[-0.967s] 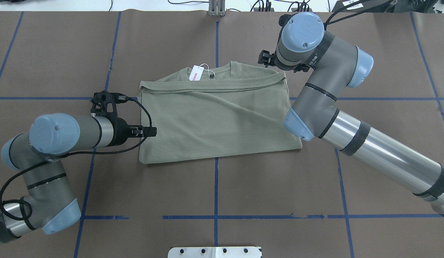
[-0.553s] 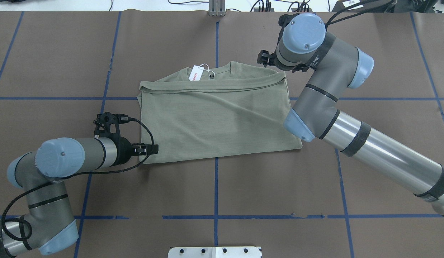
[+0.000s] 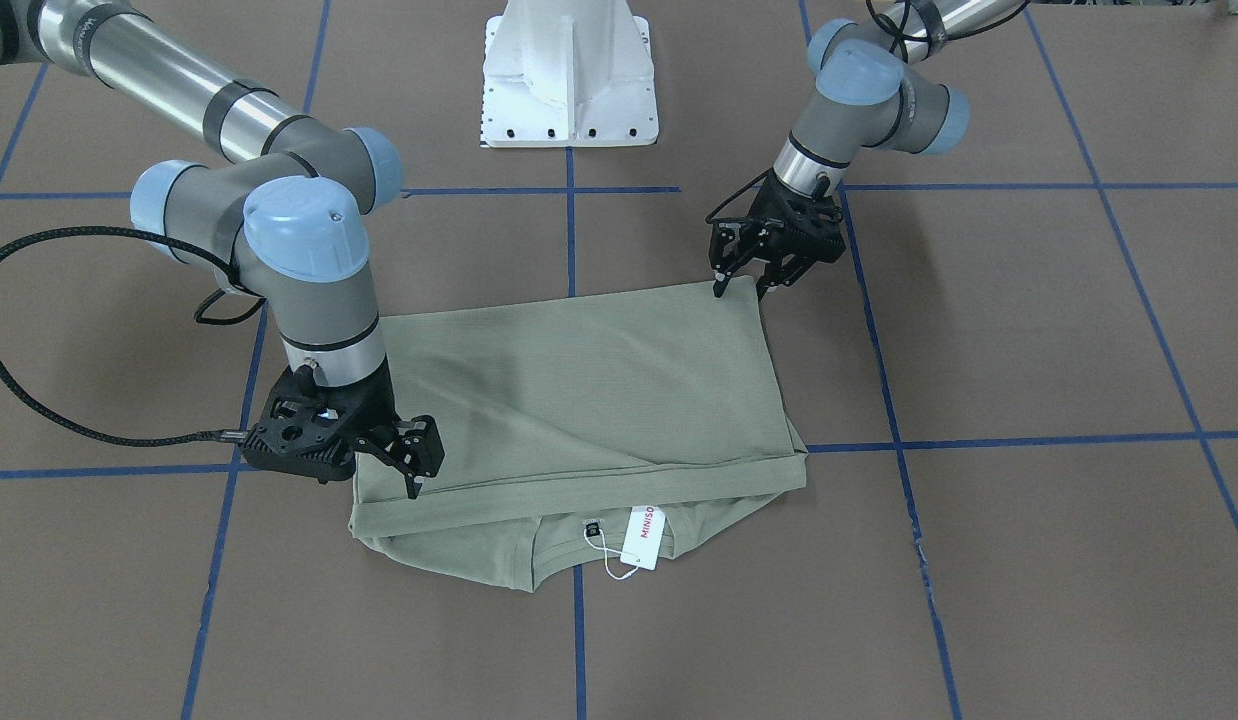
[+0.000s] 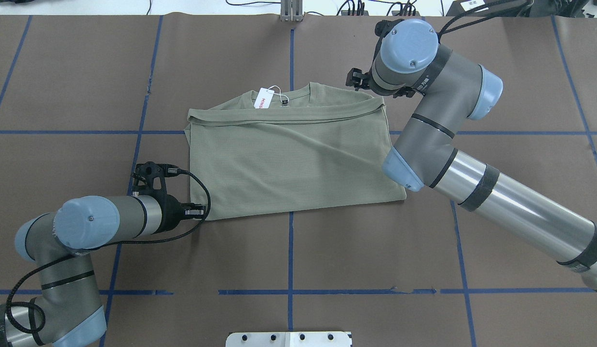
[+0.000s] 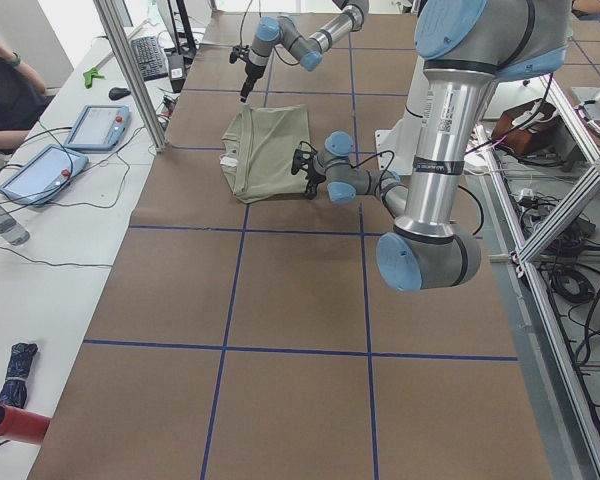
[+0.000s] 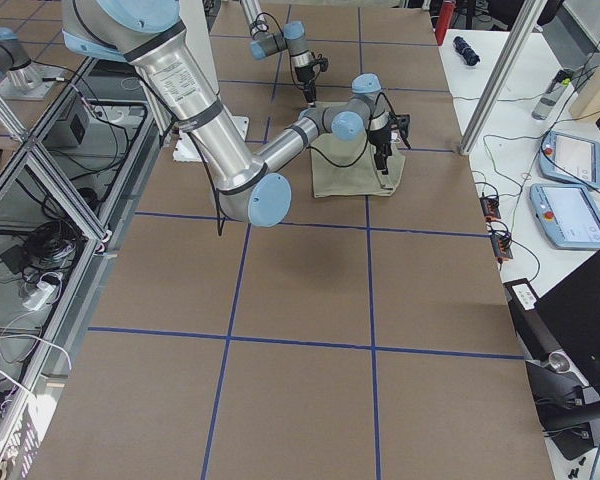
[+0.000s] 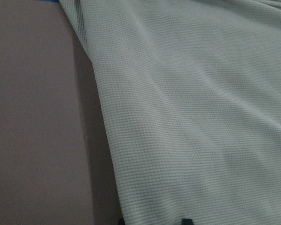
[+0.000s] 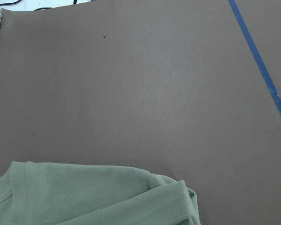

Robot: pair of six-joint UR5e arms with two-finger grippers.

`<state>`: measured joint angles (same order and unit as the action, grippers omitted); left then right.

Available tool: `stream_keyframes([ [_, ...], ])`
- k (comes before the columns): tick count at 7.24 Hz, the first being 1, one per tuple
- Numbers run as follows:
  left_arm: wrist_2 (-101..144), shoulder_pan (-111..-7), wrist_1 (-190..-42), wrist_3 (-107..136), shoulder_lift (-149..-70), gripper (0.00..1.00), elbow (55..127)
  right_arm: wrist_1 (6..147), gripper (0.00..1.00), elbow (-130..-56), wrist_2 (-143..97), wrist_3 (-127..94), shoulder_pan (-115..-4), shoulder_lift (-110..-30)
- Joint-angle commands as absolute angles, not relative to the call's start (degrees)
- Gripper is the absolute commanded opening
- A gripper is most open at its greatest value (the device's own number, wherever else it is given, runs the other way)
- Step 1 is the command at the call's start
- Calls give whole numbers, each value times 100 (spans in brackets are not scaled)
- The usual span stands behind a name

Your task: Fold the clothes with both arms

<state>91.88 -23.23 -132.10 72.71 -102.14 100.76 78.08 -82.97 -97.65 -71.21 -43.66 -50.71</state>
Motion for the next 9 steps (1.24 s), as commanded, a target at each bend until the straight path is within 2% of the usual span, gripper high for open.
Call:
stream_keyframes([
  [1,9185,-2320,-13210,7251,-10056,0,10177,7805,100,-8297,-9765,-7119,-4359,-5071],
  [3,9220,-2460,-13201,7120,-9774,0,10362,7805,100,-8288,-9756,-7093,-4359,-5080],
  [5,9219,-3378,-13166,5886,-9852,0,10005,7805,100,-8279,-9756,-7093,-4359,-5089],
  [6,9246,-3984,-13149,5358,-10174,0,9532,7805,100,-8279,-9756,-7119,-4359,-5080],
  [9,9246,-5166,-13201,4169,-12360,0,6662,7770,100,-8297,-9765,-7163,-4324,-5045],
])
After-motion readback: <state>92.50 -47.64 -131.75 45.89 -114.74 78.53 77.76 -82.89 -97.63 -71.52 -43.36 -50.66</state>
